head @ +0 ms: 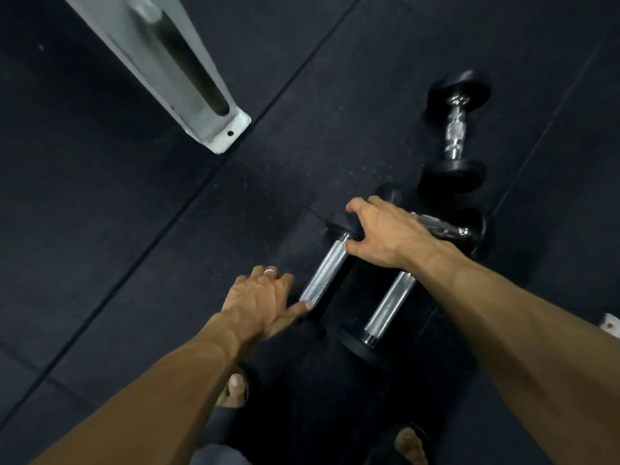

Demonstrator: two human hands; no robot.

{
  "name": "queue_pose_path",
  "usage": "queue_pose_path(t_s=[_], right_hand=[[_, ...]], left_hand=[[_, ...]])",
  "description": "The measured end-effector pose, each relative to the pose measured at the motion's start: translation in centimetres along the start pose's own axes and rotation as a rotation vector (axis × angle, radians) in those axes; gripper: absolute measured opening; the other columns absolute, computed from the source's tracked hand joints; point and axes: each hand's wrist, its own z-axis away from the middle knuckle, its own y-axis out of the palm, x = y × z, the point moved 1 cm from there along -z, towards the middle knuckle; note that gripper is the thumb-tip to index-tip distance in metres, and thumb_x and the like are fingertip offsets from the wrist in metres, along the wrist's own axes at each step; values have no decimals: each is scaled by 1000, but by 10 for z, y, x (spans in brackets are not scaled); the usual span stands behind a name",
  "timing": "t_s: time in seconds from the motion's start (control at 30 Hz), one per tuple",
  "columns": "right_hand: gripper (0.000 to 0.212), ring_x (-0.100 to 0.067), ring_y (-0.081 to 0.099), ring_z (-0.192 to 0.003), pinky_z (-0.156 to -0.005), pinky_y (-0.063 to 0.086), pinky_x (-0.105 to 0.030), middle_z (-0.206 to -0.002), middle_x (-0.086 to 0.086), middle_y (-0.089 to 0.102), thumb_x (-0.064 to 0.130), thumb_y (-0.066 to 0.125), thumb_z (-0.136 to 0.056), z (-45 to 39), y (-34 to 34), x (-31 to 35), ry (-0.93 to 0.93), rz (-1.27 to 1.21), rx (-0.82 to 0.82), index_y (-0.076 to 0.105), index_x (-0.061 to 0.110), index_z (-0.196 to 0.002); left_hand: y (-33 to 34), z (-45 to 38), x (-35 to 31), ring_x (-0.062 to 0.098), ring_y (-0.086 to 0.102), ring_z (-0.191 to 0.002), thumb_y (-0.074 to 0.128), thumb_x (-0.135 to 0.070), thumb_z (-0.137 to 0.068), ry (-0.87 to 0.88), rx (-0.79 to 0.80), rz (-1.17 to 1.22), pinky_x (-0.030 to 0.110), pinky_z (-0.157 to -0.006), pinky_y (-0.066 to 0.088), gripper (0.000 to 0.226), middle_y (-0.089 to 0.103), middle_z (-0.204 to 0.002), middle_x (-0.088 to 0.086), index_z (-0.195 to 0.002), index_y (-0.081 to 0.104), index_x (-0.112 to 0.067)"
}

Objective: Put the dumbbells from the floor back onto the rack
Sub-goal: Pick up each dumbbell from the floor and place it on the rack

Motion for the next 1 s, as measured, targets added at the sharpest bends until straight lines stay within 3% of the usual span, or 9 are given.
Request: queue_pose_path(t_s=[0.1,0.23,0.37,0.53,0.63,0.8,1.0], right_hand=[[58,-31,56,-117,-92,45,-40,-127,-6,54,41,66,-86,-23,27,-3,35,-9,-9,44,18,-134],[37,-32,63,-104,-74,36,-34,-114,-7,64,36,62,-92,-36,43,0,91,103,-146,51,13,-118],[27,-32,65,-95,-70,38,-34,-104,-8,67,30,60,-94,-33,45,-4,85,80,-212,53,13,-114],[28,-34,64,-97,-77,47,-38,-105,-5,67,33,64,-90,-13,38,-10,-16,-58,-286,54,18,-112],[26,-34,64,-94,-77,48,-38,-100,-5,67,33,65,-89,11,16,-10,-9,-140,-320,57,18,-108],[23,-28,64,-87,-79,51,-41,-93,-2,66,31,66,-88,70,-46,-11,27,-224,-368,58,16,-105],[19,-25,63,-77,-74,53,-46,-84,3,63,30,66,-85,168,-141,-18,124,-313,-500,56,19,-96]], left_hand=[[19,-28,-6,27,48,-116,45,-67,-86,27,70,143,41,-92,41,54,55,-118,6,-115,54,-21],[28,-48,-20,28,46,-114,68,-50,-76,-48,47,275,35,-80,41,43,61,-110,5,-108,58,-22],[39,-47,-26,23,57,-92,70,-39,-74,-139,56,452,31,-70,42,38,65,-105,6,-105,56,-23],[30,-32,-24,22,54,-84,69,-40,-75,-124,10,460,30,-67,40,33,61,-95,3,-95,49,-23],[7,-12,-26,22,51,-85,68,-40,-75,-111,-47,401,29,-69,38,31,59,-92,2,-89,45,-25],[-57,36,-39,25,58,-97,69,-42,-73,-34,-120,304,30,-71,40,35,62,-101,2,-99,54,-25],[-163,112,-77,22,55,-83,71,-37,-69,56,-248,245,28,-66,37,23,59,-86,-2,-82,56,-26]])
